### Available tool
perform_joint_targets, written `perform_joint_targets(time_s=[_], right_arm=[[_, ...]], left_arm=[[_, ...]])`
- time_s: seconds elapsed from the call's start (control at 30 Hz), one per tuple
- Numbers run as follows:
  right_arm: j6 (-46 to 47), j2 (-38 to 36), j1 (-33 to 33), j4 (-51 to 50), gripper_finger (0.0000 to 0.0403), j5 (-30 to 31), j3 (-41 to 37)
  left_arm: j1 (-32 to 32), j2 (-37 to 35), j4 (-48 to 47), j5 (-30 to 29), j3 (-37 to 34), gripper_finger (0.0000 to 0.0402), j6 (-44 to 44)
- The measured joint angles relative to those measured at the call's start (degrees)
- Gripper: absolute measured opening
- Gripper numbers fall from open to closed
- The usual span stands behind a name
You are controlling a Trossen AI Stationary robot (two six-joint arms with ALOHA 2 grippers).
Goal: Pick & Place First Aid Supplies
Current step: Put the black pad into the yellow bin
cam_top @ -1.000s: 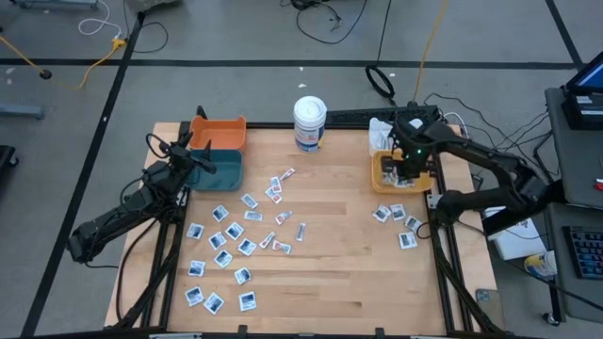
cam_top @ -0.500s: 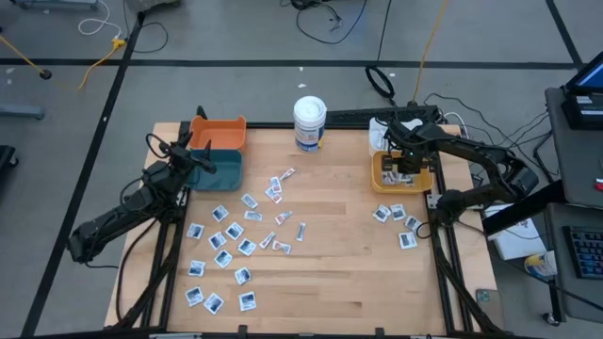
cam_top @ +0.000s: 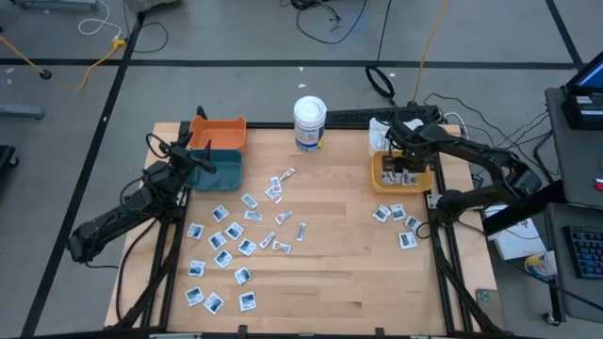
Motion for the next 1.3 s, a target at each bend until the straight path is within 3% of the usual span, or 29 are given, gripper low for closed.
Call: perform_joint_targets(time_s=[0.2, 0.37, 0.5, 0.73, 1.3], right_arm=[[-8.0, -3.6, 2.4, -3.6, 0.0210, -2.6, 0.0], [-17.1, -7.2, 4.8, -5.5, 0.0216, -4.5, 0.0], [-19.0, -10.0, 8.5, -6.7, 0.0213, -9.7, 0.0], [-18.0, -13.1, 20.3, -10.7, 0.0210, -13.2, 0.0], [-9.0, -10.1, 54.5, -12.9, 0.0210, -14.6, -1.1]], left_arm=[[0.0, 0.0, 0.0, 0.0, 0.0, 0.0308, 0.0], [0.0, 0.0, 0.0, 0.0, 0.0, 0.0308, 0.0], [0.0, 0.0, 0.0, 0.0, 0.0, 0.0308, 0.0], [0.0, 0.0, 0.0, 0.0, 0.0, 0.0308, 0.0], [0.0, 0.0, 0.0, 0.0, 0.0, 0.0308, 0.0]])
